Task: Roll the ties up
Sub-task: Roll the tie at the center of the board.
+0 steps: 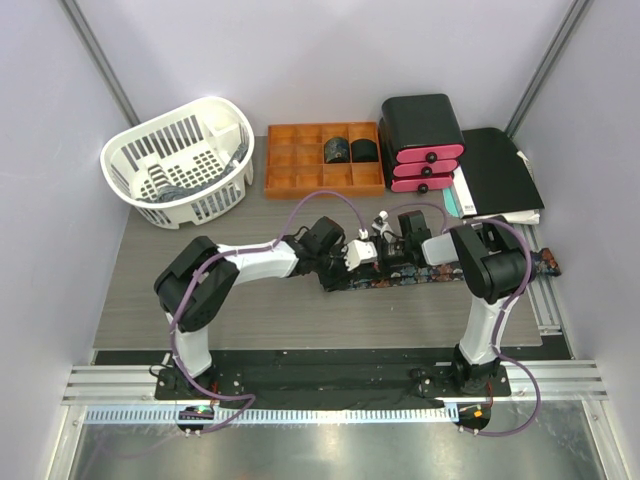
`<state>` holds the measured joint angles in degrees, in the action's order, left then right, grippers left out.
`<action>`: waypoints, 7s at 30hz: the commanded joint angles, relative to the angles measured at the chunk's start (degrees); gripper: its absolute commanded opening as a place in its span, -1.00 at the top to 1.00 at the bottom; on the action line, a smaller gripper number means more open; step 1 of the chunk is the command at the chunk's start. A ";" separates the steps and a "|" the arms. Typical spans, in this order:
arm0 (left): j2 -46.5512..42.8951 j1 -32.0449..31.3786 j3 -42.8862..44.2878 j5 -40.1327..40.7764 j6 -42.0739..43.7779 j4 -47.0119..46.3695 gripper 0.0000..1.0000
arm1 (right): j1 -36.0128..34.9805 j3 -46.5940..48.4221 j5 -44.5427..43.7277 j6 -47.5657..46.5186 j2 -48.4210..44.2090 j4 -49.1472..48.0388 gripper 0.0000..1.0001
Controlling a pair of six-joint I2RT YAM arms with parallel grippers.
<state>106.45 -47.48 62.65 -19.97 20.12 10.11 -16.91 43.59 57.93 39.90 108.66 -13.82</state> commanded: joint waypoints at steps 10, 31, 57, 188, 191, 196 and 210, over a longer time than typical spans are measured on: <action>-9.69 6.88 -17.55 -15.27 -9.83 -23.16 -0.71 | 6.18 3.16 -1.42 -18.28 5.50 15.32 0.97; 3.24 1.07 -3.68 -3.93 1.75 -10.30 0.44 | 6.54 2.64 -1.07 -13.63 5.95 9.79 0.97; 6.31 0.73 1.77 -2.71 9.59 8.97 0.60 | 1.35 1.58 0.61 0.09 -1.17 1.17 0.24; 7.36 2.75 -1.66 -15.81 -2.37 -19.79 -0.22 | 7.95 3.08 -7.04 -22.41 4.02 18.93 0.98; 7.28 2.48 0.27 -12.65 1.32 -11.72 0.22 | 6.81 3.43 -6.78 -18.90 4.19 15.94 0.86; 4.47 2.57 0.28 -6.42 7.38 1.38 0.52 | 7.50 7.19 -4.50 -20.03 2.00 21.36 0.22; 5.43 2.13 1.33 -1.30 8.27 6.24 0.53 | 3.55 6.24 -4.32 -10.20 -6.71 18.06 0.11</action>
<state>109.47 -45.36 64.82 -26.33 26.50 7.53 -10.98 51.33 55.16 23.86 104.07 9.56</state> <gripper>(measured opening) 0.351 0.473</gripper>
